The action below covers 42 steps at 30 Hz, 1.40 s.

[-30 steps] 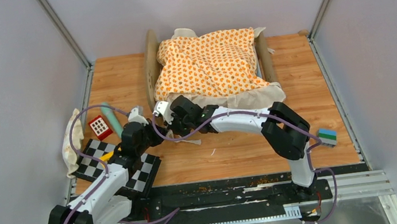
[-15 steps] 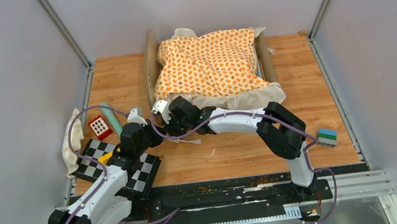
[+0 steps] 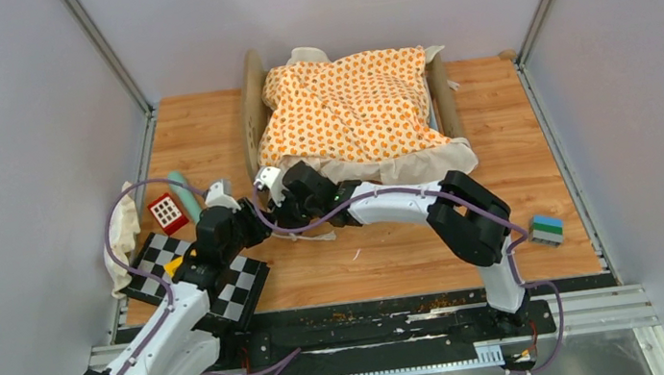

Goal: Set up the pet bed
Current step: Tie the ropes to the bed frame.

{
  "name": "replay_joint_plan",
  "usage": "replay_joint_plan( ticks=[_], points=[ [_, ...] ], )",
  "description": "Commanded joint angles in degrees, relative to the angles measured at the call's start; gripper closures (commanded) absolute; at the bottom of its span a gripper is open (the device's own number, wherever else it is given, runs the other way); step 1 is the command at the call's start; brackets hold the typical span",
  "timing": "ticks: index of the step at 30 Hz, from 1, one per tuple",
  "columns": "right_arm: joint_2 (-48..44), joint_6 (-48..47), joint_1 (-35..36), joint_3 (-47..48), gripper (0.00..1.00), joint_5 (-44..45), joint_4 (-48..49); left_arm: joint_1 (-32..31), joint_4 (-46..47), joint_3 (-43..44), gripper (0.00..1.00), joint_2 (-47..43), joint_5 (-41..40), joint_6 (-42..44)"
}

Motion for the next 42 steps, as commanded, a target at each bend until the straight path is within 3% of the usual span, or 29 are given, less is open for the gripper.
replay_joint_plan(
  ticks=[1,9,18,32,36,42],
  points=[
    [0.68,1.94,0.29,0.25,1.0,-1.2,6.59,-0.36,-3.39,3.59,0.54,-1.69,0.8,1.67],
    [0.05,2.13,0.36,0.87,1.0,4.17,1.89,-0.19,-10.94,5.86,0.48,0.32,-10.49,2.92],
    [-3.81,0.85,0.31,-2.73,1.0,5.75,-0.38,-0.19,-6.38,11.78,0.48,17.05,-7.97,4.17],
    [-9.02,-1.09,0.44,-6.13,1.0,0.83,1.25,-0.18,-2.51,13.58,0.5,29.46,-11.16,4.76],
    [-9.57,-1.18,0.44,-6.42,1.0,0.74,1.21,-0.18,-1.53,14.48,0.63,32.86,-10.61,4.92],
    [-9.63,-1.07,0.44,-6.71,1.0,2.47,0.89,-0.18,0.22,13.56,0.97,34.73,-8.65,4.58]
  ],
)
